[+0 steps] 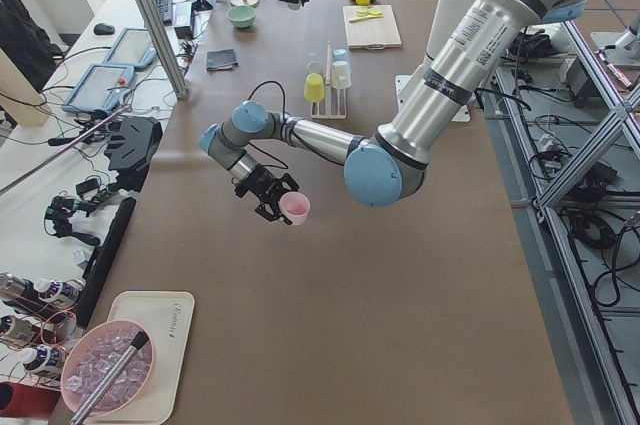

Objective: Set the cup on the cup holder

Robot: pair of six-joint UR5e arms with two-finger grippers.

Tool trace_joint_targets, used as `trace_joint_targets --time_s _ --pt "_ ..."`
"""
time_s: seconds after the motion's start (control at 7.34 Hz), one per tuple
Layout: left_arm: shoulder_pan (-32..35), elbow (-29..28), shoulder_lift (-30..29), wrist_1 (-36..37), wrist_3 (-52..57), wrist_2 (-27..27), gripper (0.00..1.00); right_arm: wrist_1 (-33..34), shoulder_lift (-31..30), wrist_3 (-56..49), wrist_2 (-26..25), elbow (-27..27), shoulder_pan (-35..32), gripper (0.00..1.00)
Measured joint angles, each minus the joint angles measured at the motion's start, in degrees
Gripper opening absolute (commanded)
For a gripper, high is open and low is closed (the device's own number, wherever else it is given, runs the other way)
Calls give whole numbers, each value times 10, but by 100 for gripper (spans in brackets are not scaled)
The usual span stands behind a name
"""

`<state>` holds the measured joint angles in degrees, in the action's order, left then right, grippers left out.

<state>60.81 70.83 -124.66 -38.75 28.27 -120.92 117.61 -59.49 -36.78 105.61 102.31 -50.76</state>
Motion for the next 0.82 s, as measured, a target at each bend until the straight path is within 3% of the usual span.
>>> trace_joint_targets --time_s 0.27,0.41,0.82 --pt "35 66 -1 -11 -9 1 0 -72 -21 37 84 19 -27 0" --pt "52 97 4 -39 -16 2 0 -139 -45 77 124 32 -32 0" --pt "69 150 59 -220 -39 3 0 -397 -103 246 210 44 -35 0"
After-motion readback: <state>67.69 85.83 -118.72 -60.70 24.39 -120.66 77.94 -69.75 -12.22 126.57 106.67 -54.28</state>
